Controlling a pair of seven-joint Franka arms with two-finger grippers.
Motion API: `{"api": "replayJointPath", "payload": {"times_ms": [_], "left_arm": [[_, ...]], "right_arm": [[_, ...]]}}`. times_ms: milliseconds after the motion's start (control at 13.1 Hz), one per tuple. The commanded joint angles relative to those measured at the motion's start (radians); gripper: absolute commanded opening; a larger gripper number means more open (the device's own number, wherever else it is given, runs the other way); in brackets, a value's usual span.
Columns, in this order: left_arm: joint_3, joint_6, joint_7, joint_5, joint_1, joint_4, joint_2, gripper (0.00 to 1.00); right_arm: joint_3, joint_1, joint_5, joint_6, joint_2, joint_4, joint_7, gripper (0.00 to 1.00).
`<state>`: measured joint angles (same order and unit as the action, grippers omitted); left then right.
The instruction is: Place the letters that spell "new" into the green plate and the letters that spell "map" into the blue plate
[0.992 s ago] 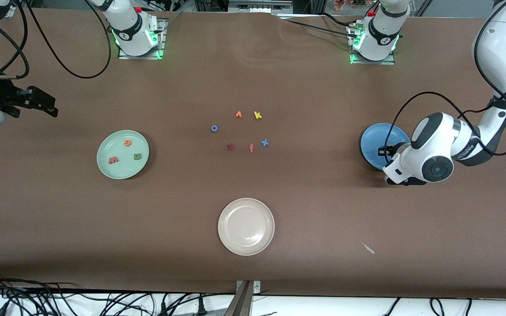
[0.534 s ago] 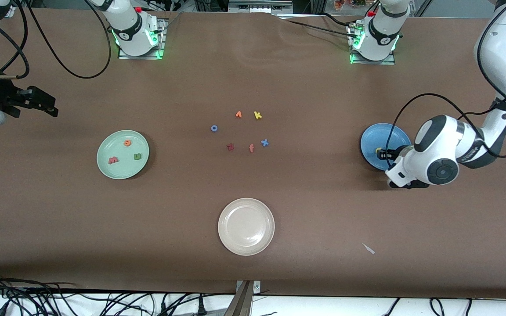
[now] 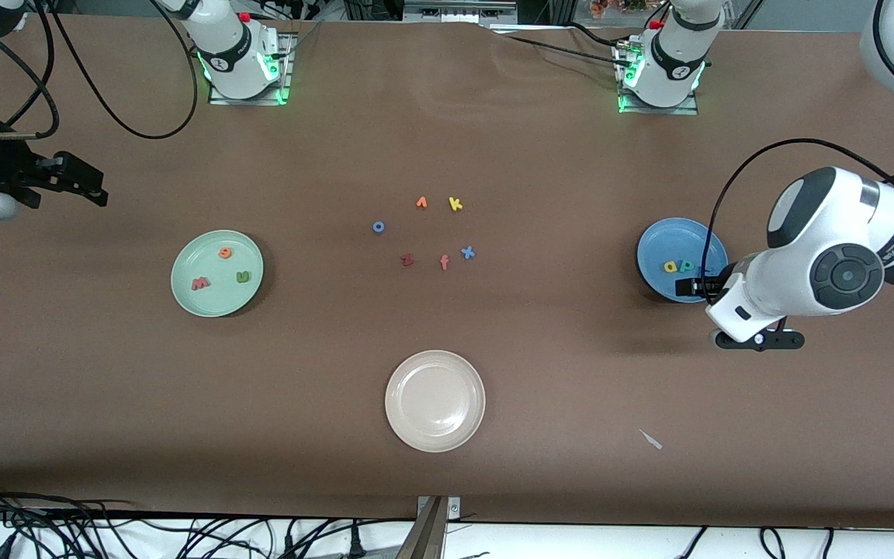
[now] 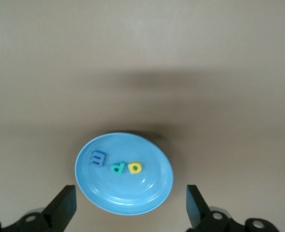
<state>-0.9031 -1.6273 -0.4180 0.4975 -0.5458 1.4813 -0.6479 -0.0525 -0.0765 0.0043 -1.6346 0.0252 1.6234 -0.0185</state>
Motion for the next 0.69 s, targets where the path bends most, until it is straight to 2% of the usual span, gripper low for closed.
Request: {"api": "replayJointPath", "payload": {"times_ms": [0, 153, 458, 610], "left_arm": [[0.013, 0.053, 0.018, 0.010, 0.056, -0.087, -0.009, 1.00], [0.007, 0.081, 0.021, 0.012, 0.060, -0.116, -0.007, 1.00], [0.015, 0.171, 0.143, 0.018, 0.076, -0.153, 0.001, 1.00], [0.038, 0.226, 0.162, 0.007, 0.111, -0.222, 0.002, 1.00]], "right_arm": [[0.000, -0.002, -0.001, 0.034, -0.007, -0.011, -0.005, 1.00], [0.000, -0.002, 0.000, 0.055, -0.008, -0.011, -0.005, 1.00], [0.000, -0.002, 0.000, 0.055, -0.008, -0.011, -0.005, 1.00], [0.000, -0.002, 0.000, 0.055, -0.008, -0.011, -0.005, 1.00]]}}
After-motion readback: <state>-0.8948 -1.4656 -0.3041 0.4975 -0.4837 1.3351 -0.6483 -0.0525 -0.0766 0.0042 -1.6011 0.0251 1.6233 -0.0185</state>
